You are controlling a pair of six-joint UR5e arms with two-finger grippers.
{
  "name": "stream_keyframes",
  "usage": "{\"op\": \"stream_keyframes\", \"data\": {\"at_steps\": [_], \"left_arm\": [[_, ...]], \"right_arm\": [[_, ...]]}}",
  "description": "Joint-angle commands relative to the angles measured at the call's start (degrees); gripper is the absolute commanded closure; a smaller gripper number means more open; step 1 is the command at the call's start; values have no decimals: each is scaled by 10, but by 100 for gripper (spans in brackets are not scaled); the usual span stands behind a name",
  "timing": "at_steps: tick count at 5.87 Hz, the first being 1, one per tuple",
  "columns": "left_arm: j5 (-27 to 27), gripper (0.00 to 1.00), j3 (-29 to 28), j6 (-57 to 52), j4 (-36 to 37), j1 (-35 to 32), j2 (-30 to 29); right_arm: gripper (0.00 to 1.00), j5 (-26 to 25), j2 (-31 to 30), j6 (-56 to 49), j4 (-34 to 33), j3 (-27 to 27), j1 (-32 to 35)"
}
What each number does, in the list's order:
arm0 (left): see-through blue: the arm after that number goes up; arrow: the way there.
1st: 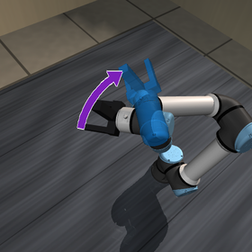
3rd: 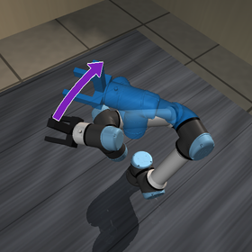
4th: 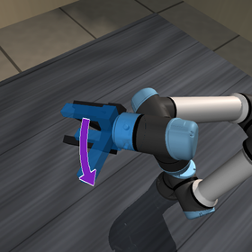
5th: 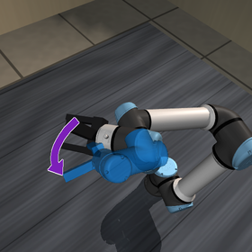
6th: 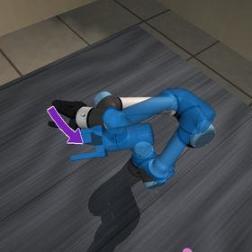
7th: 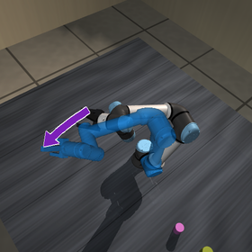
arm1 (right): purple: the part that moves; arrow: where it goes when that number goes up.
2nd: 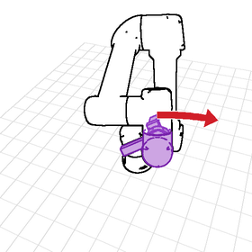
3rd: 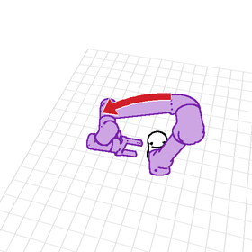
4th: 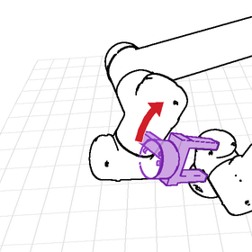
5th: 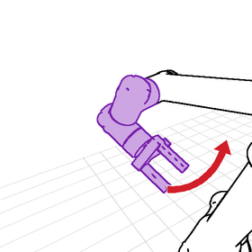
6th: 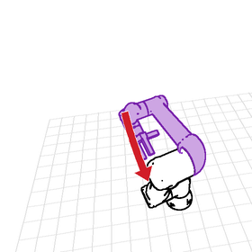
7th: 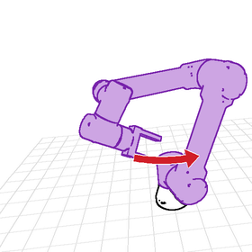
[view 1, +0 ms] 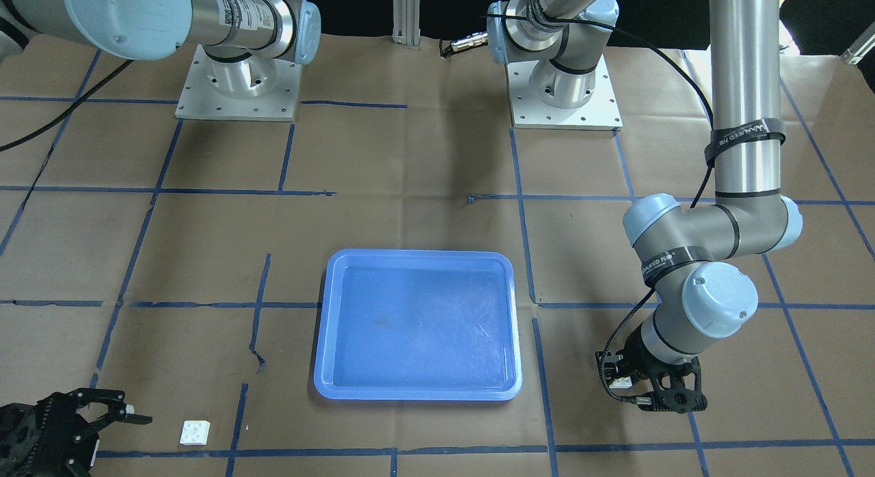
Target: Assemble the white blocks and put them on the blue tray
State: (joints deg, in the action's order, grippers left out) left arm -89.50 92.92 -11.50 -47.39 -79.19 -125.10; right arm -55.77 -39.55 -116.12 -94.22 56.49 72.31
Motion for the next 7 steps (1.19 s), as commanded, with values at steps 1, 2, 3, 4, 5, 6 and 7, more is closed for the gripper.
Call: {"op": "stream_keyframes", "data": {"at_steps": [1,2,3,4,5,6,7], "left_arm": [[2,78,2,-2,-2,-10,22],[2,78,7,-3,-13,-53,53],[0,78,11,-5,-17,-128,70],[-5,82,15,-6,-24,-201,73],[-3,82,21,-45,-24,-244,76],[-5,82,29,-156,-24,-262,72],[-5,82,30,-307,-24,-265,65]], "right_arm": [[0,4,11,-31,1,47,-1],[0,4,9,-32,2,58,-1],[0,4,8,-34,2,62,-1],[0,4,7,-46,2,65,-1],[2,5,8,-58,-1,69,-1],[4,4,9,-58,-7,70,0],[8,4,10,-58,-7,70,0]]}}
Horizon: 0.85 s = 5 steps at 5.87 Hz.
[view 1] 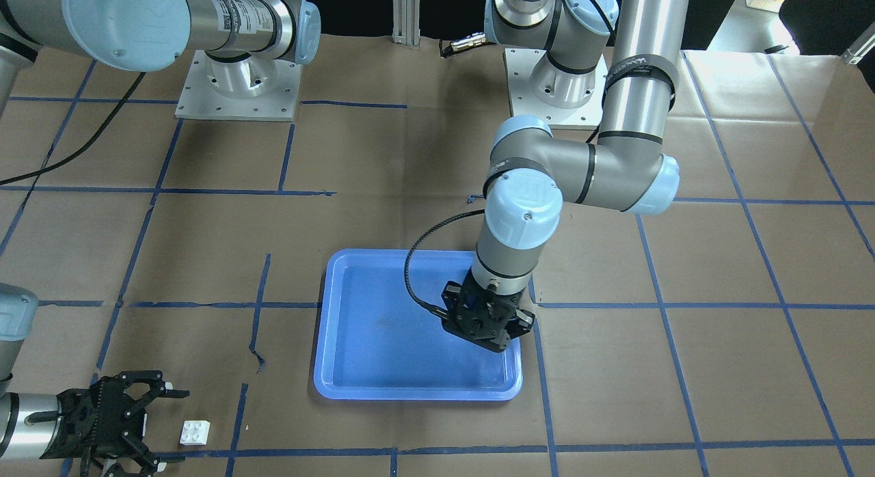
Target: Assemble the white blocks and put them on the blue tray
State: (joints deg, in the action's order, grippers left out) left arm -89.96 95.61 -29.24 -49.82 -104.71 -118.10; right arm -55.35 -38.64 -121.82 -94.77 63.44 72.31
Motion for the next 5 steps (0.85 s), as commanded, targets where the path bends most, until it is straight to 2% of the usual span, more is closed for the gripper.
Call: {"op": "stream_keyframes", "data": {"at_steps": [1,2,3,5], "left_arm": [[0,82,4,-250,0,-10,-8],[2,82,8,-364,0,-12,-11],[4,81,17,-417,1,-12,-11],[11,80,28,-422,6,-21,-21]], "right_arm": [[21,0,1,-1,-2,0,0],[38,0,1,-2,-3,0,0],[53,-1,0,-2,-4,-1,0],[69,-1,-1,-2,-4,-2,0]]}}
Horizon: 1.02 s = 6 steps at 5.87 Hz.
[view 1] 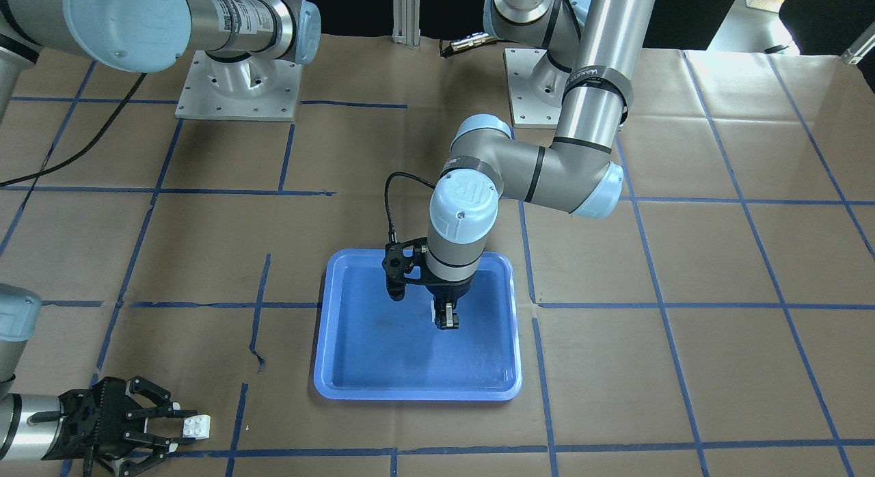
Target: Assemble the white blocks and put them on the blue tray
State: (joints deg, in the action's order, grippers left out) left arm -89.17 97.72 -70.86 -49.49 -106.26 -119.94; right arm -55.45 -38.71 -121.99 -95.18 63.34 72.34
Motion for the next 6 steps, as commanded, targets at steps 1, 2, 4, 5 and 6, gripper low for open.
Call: {"op": "stream_keyframes", "data": {"at_steps": [1,2,4,5,6], "left_arm": [[3,78,11,-3,6,-10,-7],[3,77,12,0,11,-12,-9],[4,1,12,3,19,-12,-14],[1,1,2,4,14,-11,-12],[0,1,-6,4,1,-4,9]], "right_arm": [[73,0,-1,0,0,-1,3],[75,1,-11,1,0,-1,4],[75,1,-48,4,10,5,8],[75,0,-76,8,12,22,11],[75,3,-124,10,10,88,11]]}}
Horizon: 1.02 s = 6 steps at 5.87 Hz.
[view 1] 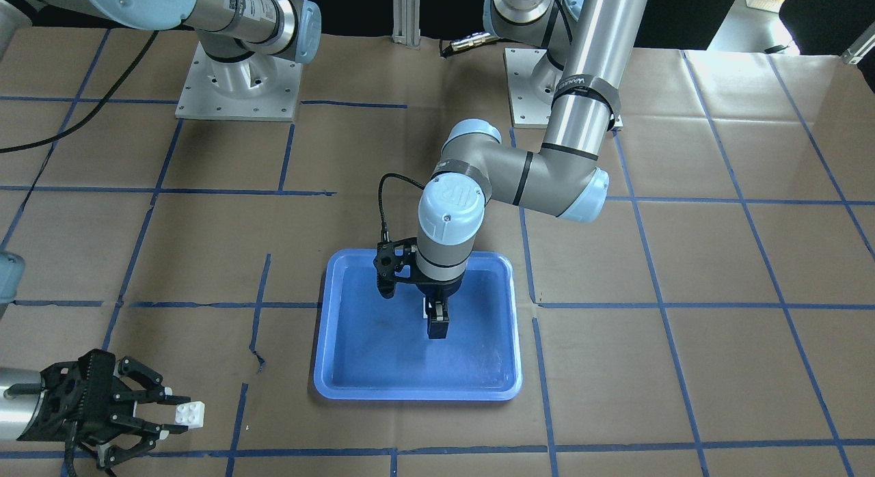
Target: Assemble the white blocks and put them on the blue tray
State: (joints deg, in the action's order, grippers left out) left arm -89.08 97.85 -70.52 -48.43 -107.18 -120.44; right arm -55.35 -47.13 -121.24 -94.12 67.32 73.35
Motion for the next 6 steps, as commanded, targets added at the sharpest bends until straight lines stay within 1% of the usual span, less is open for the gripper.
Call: {"op": "stream_keyframes", "data": {"at_steps": [1,2,3,4,5,6], "left_arm": [[-1,1,-24,1,-85,17,49],[-2,1,-50,16,-142,18,80],[-2,1,-82,26,-222,22,114],[-5,1,-94,26,-304,41,150],[-5,1,-94,26,-363,61,196],[-6,1,-93,26,-409,92,233]], "right_arm": [[75,5,-100,48,-19,127,1],[75,8,-143,95,-90,197,20],[75,9,-164,135,-141,248,52],[75,32,-179,222,-208,286,95],[75,32,-178,292,-289,316,138],[75,31,-178,392,-389,351,178]]}}
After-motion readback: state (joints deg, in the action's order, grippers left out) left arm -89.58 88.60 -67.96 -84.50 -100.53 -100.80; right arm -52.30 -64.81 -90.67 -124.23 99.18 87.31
